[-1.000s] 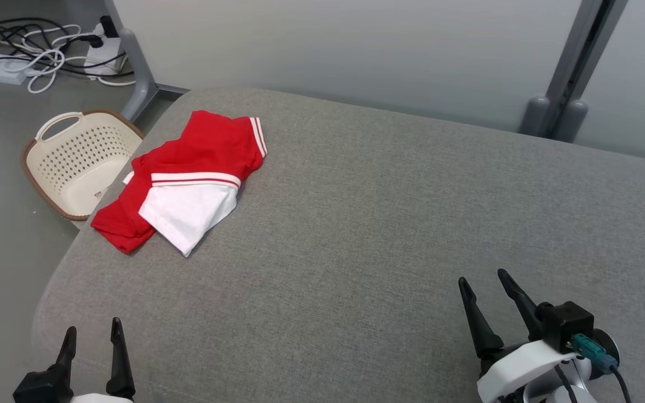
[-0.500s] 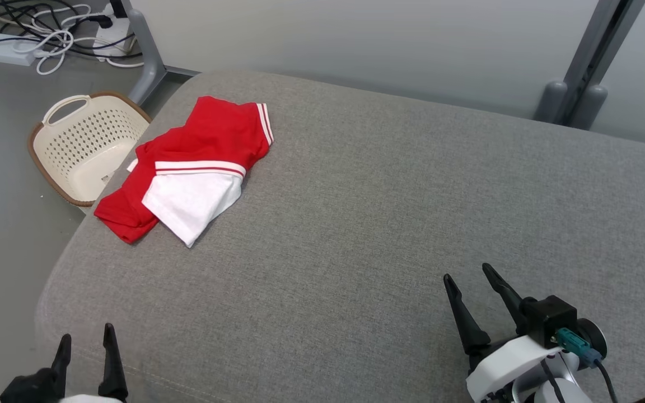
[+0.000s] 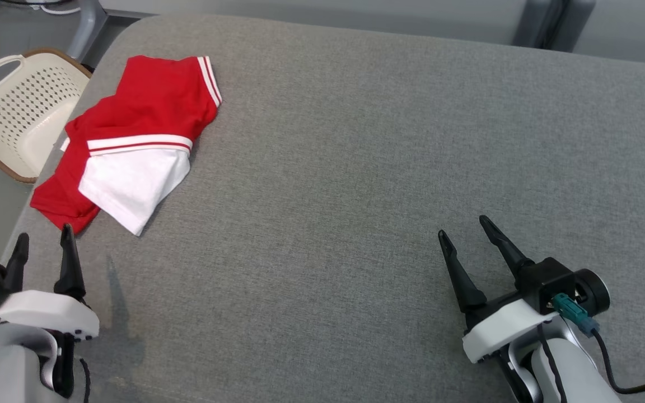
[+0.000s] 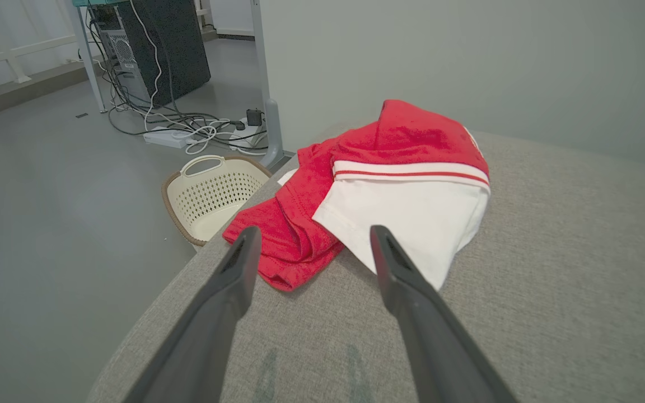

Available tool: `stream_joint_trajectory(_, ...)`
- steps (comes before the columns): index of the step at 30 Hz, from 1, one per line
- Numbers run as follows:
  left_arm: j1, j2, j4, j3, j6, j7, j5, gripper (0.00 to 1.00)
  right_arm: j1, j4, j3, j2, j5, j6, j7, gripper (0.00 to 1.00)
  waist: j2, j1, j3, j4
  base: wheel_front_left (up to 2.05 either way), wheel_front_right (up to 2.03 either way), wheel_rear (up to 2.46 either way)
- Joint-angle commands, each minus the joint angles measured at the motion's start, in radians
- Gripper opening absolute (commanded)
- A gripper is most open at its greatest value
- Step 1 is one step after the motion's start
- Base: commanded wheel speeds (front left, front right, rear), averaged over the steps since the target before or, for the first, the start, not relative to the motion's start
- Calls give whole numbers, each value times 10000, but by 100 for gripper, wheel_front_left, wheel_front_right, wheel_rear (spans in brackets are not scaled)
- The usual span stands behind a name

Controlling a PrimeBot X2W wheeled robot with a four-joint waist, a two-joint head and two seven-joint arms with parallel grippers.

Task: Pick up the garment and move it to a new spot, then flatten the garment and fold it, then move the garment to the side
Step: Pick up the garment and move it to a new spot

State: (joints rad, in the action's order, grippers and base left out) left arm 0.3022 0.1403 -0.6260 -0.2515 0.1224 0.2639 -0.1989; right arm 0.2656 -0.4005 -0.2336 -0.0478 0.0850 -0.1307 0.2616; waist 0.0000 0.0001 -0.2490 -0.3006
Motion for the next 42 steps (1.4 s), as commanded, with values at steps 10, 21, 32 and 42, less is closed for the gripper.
stream_joint_trajectory(10,2748,1502,-2287,1385,77,5,-1019,100,749,563,-106,-60,-535,-1,47,100,0,-1,-1604,997,0,0,0)
stream_joint_trajectory(21,4261,2541,-4200,2644,79,-187,-2437,100,818,665,159,-110,-839,2,19,100,0,-1,-2319,1384,0,0,0)
stream_joint_trajectory(32,4722,2576,-5170,3253,80,-375,-2814,100,765,585,61,-101,-709,1,11,100,0,-1,-2277,1448,0,0,0)
stream_joint_trajectory(42,4857,2549,-5706,3670,82,-1136,-3389,0,768,464,45,-109,-558,2,11,100,0,-1,-2124,1639,0,0,0)
